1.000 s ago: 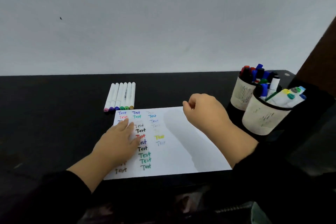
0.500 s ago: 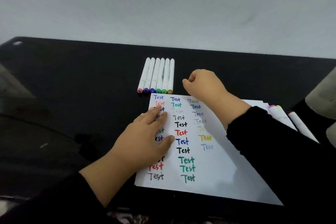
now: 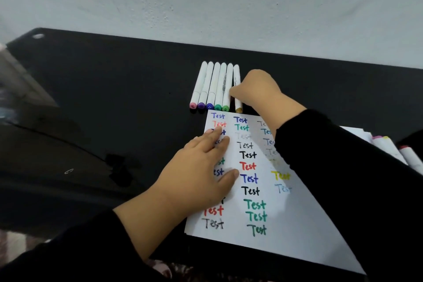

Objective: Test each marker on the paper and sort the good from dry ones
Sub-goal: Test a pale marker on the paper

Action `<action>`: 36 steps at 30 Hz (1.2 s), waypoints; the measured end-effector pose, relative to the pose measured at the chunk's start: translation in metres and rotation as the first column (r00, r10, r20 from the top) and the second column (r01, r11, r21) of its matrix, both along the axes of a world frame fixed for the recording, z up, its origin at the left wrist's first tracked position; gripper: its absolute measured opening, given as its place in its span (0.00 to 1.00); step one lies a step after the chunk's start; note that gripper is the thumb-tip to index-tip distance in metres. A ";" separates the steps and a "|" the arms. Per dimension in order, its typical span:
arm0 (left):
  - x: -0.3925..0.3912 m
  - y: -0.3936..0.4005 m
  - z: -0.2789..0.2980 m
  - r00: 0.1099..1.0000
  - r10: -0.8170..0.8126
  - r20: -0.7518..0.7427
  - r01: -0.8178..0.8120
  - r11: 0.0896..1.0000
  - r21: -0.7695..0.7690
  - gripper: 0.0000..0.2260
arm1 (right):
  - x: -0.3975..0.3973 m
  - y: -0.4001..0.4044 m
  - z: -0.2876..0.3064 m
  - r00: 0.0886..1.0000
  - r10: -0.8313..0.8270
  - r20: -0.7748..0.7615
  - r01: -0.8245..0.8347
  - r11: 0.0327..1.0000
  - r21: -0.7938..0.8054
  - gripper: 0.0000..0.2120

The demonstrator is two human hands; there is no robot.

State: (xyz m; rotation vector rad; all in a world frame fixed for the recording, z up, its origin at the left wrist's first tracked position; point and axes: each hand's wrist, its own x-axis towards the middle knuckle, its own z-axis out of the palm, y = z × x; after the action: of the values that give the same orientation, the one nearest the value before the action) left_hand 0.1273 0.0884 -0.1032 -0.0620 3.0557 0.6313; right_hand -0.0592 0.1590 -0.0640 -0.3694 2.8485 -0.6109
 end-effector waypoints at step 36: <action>0.028 0.017 0.019 0.965 0.158 -0.209 -0.126 0.979 0.160 0.18 | 0.143 0.139 0.015 0.869 -0.009 0.494 0.414 0.561 -0.717 0.04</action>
State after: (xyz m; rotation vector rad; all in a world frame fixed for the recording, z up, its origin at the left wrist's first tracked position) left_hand 0.1556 0.1055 -0.0845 -0.2261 3.2268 0.9295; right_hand 0.0842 0.2982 -0.0490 0.0348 2.0002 -1.8066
